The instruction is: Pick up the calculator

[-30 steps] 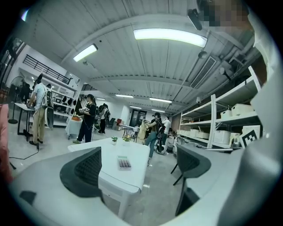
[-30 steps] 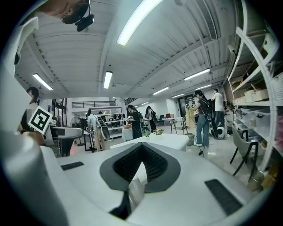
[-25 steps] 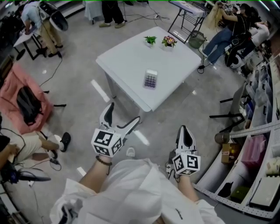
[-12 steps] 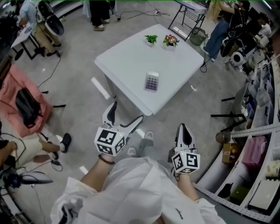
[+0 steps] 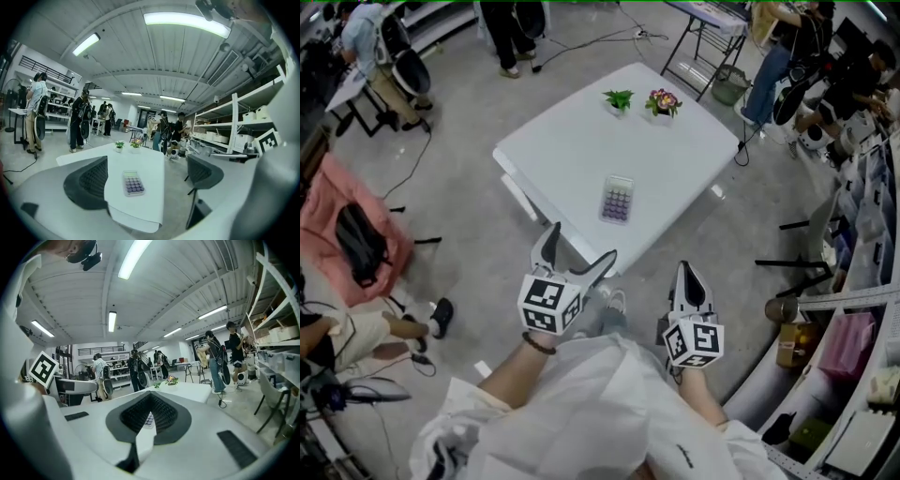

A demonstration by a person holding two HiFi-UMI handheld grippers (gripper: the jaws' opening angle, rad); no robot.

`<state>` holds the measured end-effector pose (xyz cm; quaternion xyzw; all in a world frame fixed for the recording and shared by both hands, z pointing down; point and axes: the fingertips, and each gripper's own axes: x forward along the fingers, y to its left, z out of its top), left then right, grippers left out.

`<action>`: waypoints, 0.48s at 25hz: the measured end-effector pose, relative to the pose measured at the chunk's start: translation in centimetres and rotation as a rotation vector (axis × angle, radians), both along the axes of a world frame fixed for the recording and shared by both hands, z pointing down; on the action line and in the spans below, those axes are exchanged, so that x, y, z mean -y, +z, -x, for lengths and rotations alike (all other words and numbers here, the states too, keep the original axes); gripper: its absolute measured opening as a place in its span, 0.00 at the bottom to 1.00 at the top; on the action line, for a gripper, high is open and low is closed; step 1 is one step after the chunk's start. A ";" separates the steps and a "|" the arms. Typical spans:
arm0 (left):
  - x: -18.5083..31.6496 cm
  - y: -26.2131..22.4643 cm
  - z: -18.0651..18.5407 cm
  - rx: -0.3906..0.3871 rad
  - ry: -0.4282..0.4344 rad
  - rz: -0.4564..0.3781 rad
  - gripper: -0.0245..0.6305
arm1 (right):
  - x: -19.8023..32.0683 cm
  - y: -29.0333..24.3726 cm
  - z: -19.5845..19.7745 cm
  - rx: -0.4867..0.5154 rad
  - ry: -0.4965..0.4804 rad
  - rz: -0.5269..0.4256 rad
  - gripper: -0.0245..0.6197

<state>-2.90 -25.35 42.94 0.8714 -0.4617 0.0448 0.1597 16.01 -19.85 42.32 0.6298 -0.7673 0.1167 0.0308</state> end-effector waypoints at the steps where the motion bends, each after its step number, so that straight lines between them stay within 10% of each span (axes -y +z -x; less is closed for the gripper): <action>1: 0.8 0.1 -0.7 0.006 -0.001 0.005 0.82 | 0.9 0.1 -0.4 0.002 -0.002 0.003 0.07; 12: 9.3 2.9 -6.5 0.090 -0.030 0.084 0.81 | 10.4 1.6 -4.1 0.026 -0.081 0.047 0.06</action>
